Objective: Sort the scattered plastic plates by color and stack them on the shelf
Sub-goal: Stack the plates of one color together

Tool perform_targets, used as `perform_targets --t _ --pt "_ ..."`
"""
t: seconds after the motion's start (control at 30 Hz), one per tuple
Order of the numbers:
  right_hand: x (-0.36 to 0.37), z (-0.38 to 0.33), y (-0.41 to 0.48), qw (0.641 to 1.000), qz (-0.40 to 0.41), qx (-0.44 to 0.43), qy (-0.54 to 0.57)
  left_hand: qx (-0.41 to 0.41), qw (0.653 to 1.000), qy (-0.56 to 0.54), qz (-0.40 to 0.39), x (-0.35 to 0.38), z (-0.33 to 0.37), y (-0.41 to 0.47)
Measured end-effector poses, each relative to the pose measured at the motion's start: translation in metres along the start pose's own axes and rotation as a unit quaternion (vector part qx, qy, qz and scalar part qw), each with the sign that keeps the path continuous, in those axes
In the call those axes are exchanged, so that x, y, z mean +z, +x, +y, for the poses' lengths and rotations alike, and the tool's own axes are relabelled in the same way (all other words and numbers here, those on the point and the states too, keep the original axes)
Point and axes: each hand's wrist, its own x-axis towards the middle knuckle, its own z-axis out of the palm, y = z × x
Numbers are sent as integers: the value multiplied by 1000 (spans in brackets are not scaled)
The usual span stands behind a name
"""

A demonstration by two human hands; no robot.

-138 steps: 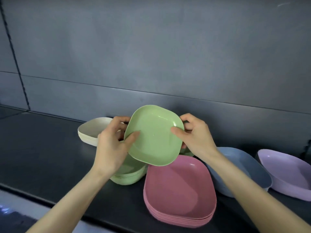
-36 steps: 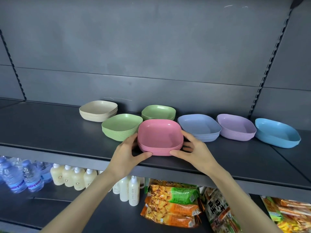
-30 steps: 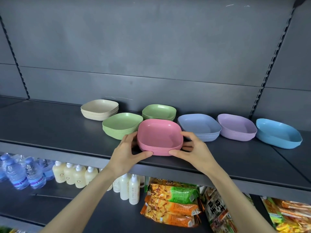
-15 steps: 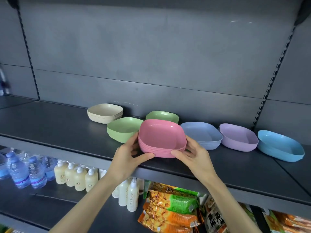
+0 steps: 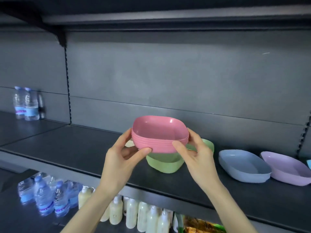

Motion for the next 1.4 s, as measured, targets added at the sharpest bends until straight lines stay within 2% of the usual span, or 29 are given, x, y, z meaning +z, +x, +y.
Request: perform_targets --t 0.27,0.43,0.6,0.83,1.17,1.4 --pt "163 5 38 1000 -21 21 9 -5 1000 3 26 -155 -29 45" --pt "226 13 65 999 -23 37 7 -23 1000 5 3 -214 -54 84" --pt "264 29 101 998 -44 53 -7 -63 997 -8 -40 -247 -87 131" --pt "303 71 160 994 -58 81 -50 -90 994 -26 -56 -275 -138 194" --pt "349 123 224 983 -78 135 -96 -129 987 15 -95 -308 -202 275" --pt "396 142 234 973 -64 178 -132 -156 968 80 -180 -351 -247 320"
